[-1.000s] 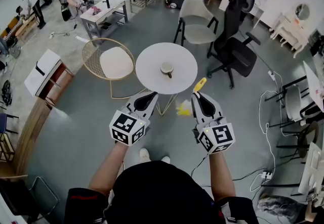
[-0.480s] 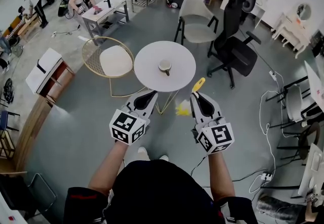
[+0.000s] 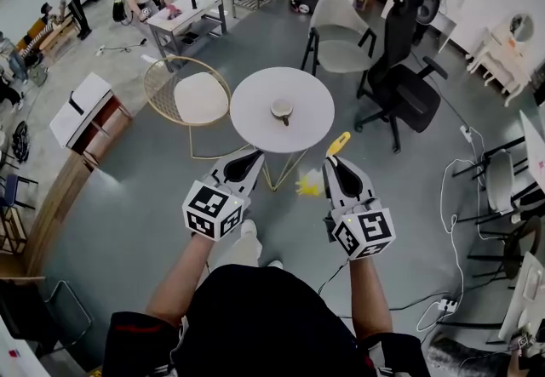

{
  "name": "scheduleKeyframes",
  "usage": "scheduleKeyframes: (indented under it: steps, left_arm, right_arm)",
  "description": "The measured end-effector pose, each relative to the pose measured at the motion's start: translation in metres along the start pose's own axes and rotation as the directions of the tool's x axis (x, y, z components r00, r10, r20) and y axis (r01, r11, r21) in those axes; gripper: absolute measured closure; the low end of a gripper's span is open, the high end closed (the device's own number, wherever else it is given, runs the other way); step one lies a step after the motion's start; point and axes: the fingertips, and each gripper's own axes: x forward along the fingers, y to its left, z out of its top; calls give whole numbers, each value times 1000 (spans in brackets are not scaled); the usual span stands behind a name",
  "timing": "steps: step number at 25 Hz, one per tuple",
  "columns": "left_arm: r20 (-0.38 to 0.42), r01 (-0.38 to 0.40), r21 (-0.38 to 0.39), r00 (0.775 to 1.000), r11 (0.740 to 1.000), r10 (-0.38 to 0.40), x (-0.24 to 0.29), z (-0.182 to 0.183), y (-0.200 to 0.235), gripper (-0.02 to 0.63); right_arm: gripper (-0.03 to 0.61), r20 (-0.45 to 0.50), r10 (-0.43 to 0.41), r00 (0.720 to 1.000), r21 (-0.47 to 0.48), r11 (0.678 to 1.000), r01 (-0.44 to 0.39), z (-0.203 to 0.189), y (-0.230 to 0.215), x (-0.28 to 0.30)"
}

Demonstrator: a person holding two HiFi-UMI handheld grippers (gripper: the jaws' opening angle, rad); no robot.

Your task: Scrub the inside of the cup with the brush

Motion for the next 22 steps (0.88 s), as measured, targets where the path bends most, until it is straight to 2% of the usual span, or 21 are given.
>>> scheduleKeyframes:
  steps: [14, 22]
  left_arm:
    - [-16, 13, -24, 1000, 1000, -14, 42, -4, 39, 598]
    - [-14, 15, -33, 1000, 999, -16, 78, 9, 76, 598]
  right_arm:
    - [531, -24, -5, 1000, 1, 1000, 5, -6, -23, 48]
    - [531, -34, -1, 999, 8, 1000, 2, 1, -46, 97]
